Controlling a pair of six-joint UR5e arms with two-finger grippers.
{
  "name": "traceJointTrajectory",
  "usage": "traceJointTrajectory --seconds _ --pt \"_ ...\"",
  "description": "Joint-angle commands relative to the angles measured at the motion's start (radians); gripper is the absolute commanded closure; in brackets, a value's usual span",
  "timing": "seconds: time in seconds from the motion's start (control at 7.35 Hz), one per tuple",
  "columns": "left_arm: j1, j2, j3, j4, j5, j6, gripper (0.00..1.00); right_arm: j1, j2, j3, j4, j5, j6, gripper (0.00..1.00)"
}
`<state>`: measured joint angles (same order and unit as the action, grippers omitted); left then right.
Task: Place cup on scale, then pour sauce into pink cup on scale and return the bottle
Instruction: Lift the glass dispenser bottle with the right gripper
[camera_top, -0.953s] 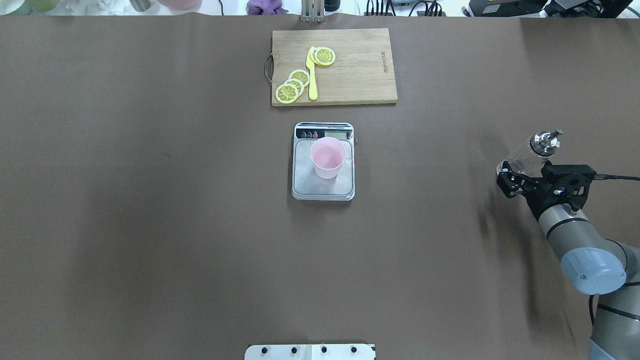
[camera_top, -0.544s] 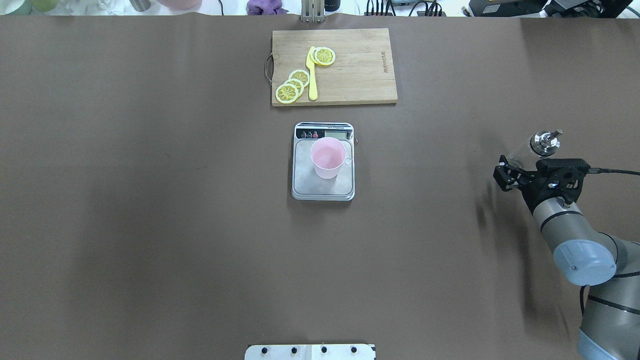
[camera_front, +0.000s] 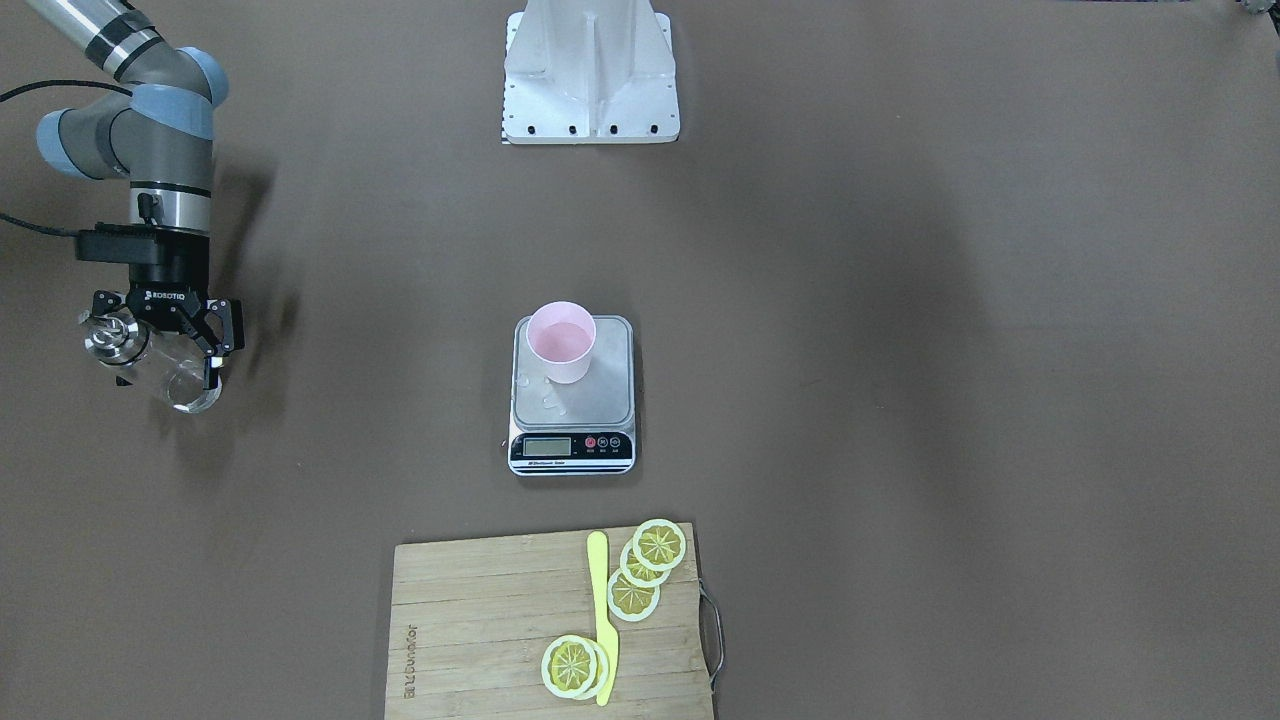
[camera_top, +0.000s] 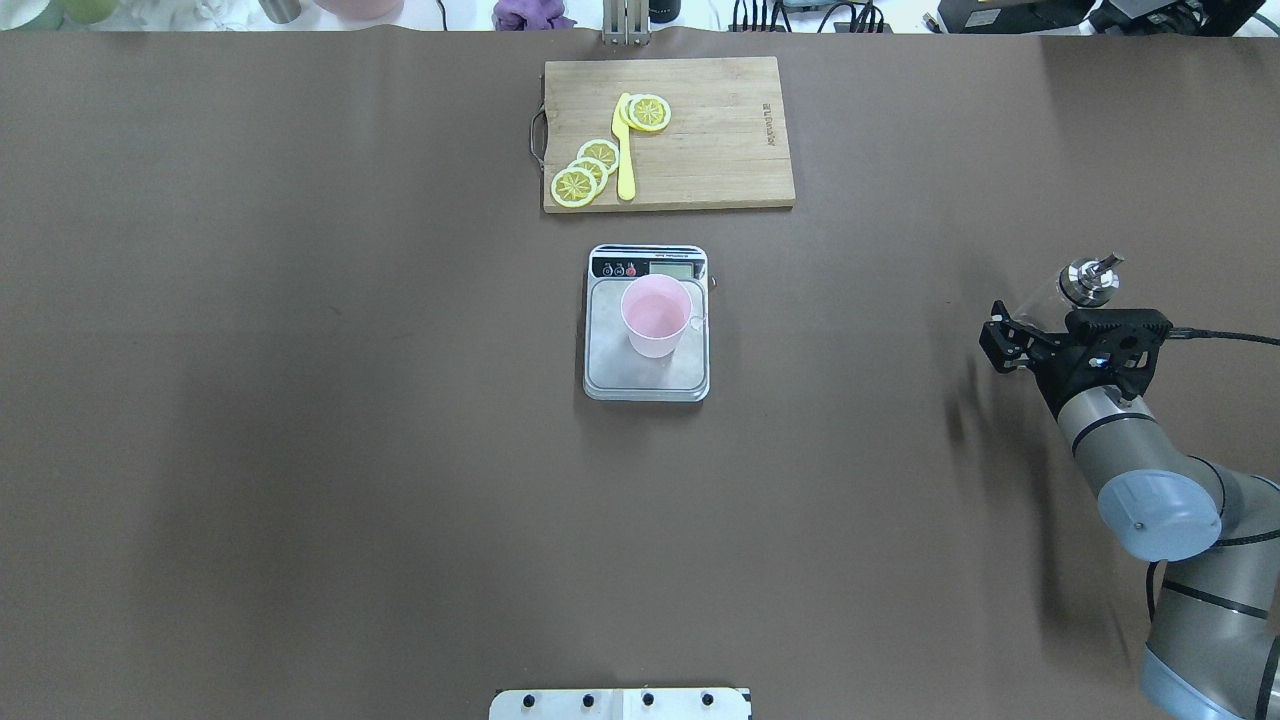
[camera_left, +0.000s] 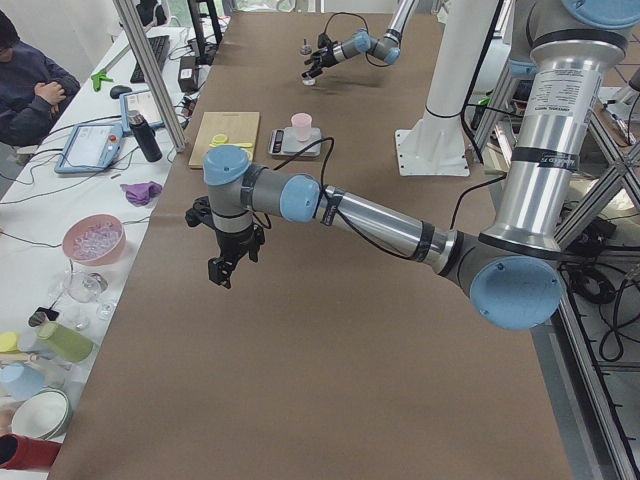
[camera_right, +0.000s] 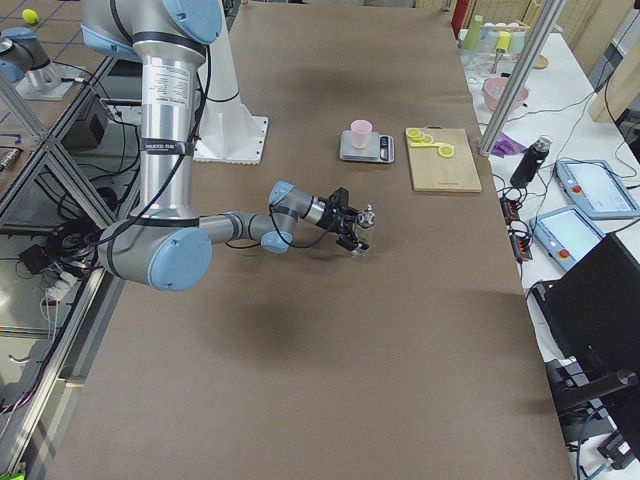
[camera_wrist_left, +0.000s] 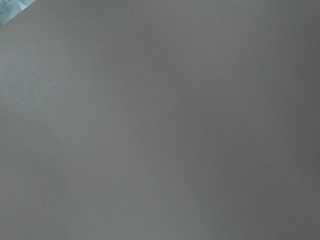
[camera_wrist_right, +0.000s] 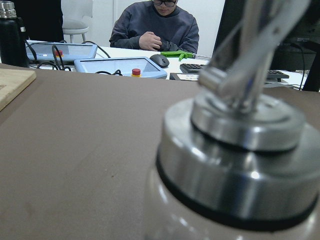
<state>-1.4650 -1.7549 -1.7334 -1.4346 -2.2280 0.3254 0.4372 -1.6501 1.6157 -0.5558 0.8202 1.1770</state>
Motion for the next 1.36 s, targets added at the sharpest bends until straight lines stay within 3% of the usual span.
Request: traceJointTrajectory --seconds 0.0,0.14,0.27,0.54,1.22 --pt "0.0 0.0 -0.002 -0.001 -0.001 0.0 0.02 0.002 -0.013 0.004 0.046 -0.013 -0.002 0.82" --pt "0.0 0.0 -0.002 -0.001 -0.001 0.0 0.02 0.0 -0.013 0.009 0.047 -0.035 0.001 0.98" --pt "0.0 0.0 -0.002 0.0 -0.001 0.0 0.02 0.0 -0.011 0.016 0.05 -0.039 0.001 1.0" --pt "0.0 0.001 -0.002 0.0 -0.001 0.0 0.02 -0.002 -0.014 0.021 0.147 -0.062 -0.002 1.0" --pt "-0.005 0.017 0.028 0.042 -0.033 -0.009 0.02 -0.003 -0.005 0.007 0.197 -0.062 -0.1 1.0"
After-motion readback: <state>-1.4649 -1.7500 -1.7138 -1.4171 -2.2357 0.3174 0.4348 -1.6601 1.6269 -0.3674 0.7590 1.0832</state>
